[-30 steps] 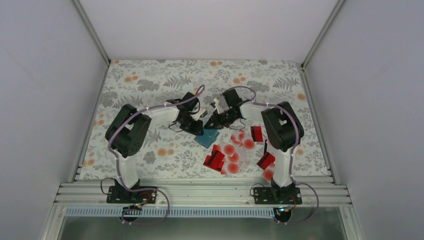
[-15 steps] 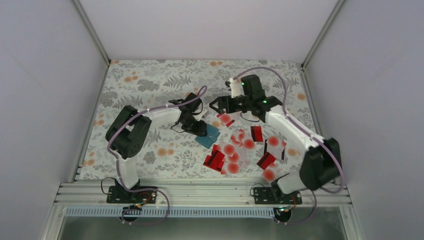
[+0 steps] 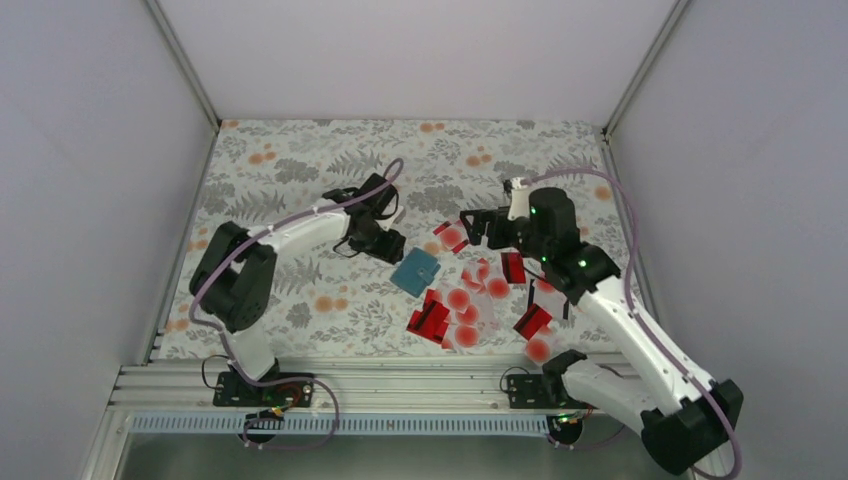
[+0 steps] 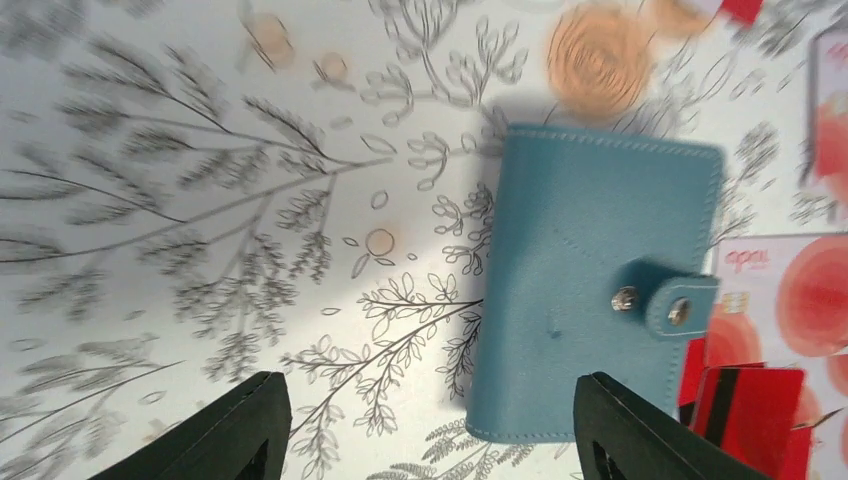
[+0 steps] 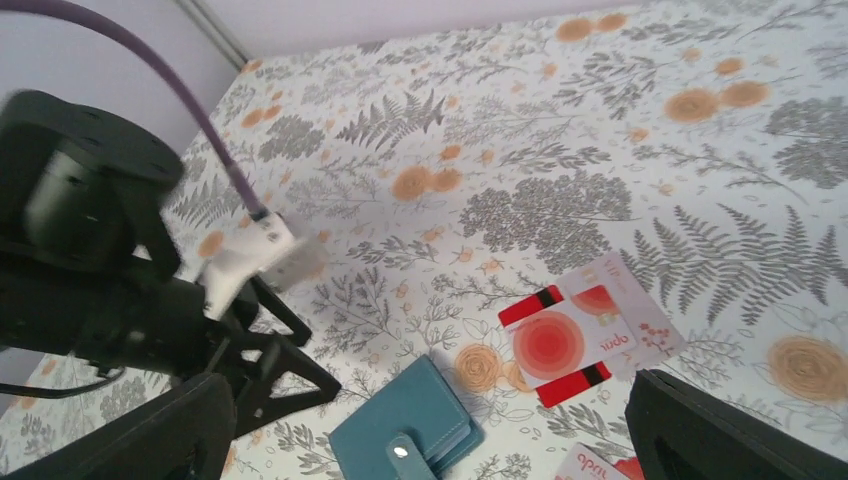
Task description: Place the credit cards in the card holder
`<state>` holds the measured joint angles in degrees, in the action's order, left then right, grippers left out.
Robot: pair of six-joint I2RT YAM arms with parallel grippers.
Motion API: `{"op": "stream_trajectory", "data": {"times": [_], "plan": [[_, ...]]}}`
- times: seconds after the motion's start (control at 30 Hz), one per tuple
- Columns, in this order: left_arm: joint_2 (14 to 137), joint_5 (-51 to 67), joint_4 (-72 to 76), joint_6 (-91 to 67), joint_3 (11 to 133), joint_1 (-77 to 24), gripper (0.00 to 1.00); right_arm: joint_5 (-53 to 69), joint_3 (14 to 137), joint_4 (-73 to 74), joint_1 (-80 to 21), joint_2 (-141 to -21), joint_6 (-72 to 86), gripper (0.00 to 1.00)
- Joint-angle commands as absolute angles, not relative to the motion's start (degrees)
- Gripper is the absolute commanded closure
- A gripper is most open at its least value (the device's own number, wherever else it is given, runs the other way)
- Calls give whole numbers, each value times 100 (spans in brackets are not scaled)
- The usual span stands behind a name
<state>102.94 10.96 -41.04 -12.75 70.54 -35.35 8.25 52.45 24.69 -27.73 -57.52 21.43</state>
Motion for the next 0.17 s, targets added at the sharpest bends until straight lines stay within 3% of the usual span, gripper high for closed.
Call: {"op": "stream_trajectory", "data": {"times": [0.0, 0.03, 0.07, 0.1, 0.13], "plan": [[9666, 581, -4262, -1319, 7245, -3489, 24, 318, 4928, 2272, -2802, -5131, 2341, 1], [9562, 522, -4238, -1321, 7224, -3477, 20, 230, 4926, 2327, -2802, -5114, 2383, 1], [9405, 477, -4200, -1319, 7196, -3468, 7, 179, 4950, 2408, -2804, -5144, 2406, 1], [9295, 452, -4160, -1312, 7168, -3457, 1, 154, 4970, 2477, -2797, -5163, 2434, 1], [9197, 432, -4120, -1310, 7140, -3449, 0, 124, 4976, 2499, -2798, -5140, 2466, 1]]}}
